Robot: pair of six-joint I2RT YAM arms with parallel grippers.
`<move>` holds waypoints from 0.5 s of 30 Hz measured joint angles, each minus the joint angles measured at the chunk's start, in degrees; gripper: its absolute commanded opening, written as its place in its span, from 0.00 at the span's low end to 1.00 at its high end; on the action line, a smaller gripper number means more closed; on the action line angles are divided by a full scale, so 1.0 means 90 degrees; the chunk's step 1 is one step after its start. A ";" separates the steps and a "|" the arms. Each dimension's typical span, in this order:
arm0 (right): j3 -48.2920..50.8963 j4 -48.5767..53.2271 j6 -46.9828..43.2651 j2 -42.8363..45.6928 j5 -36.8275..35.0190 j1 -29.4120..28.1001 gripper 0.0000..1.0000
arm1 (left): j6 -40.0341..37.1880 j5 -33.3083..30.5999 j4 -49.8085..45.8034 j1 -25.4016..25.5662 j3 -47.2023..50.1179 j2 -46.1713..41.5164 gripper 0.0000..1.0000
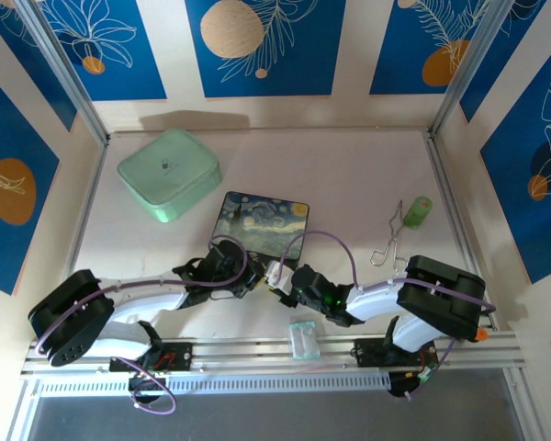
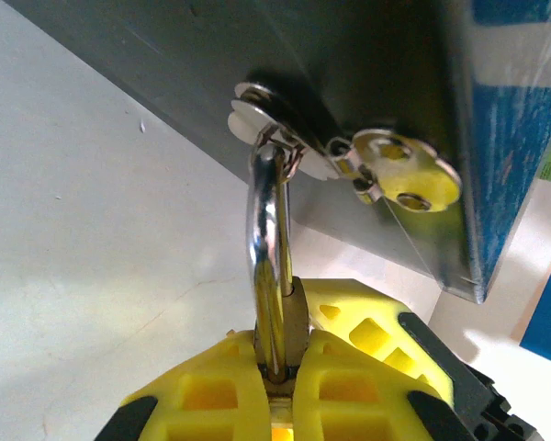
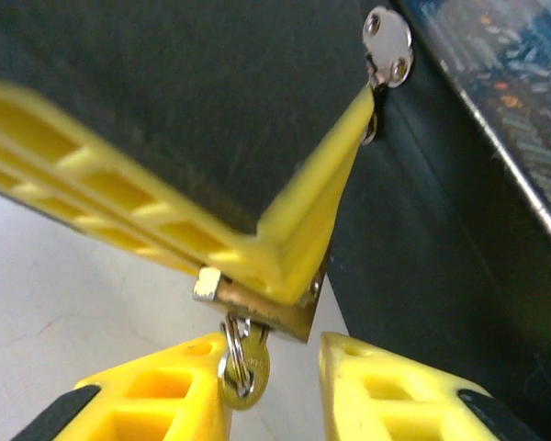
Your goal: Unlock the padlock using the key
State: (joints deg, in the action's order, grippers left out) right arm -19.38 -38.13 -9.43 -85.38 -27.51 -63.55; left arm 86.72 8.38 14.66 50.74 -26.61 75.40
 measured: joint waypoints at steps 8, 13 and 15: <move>-0.0100 0.0160 0.0228 0.0019 -0.0019 0.0002 0.12 | 0.0092 -0.0036 0.0126 -0.0007 0.0032 0.0010 0.00; -0.0148 0.0525 0.0721 0.0262 0.0566 0.0347 0.09 | 0.0192 -0.0053 0.0274 -0.0007 0.0049 0.0022 0.00; -0.0223 0.0782 0.1027 0.0345 0.1107 0.0571 0.08 | 0.0204 -0.0066 0.0391 -0.0005 0.0068 0.0034 0.00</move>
State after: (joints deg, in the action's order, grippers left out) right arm -21.39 -31.09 -0.19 -82.28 -17.54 -58.41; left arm 88.55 7.79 18.17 50.70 -26.00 75.70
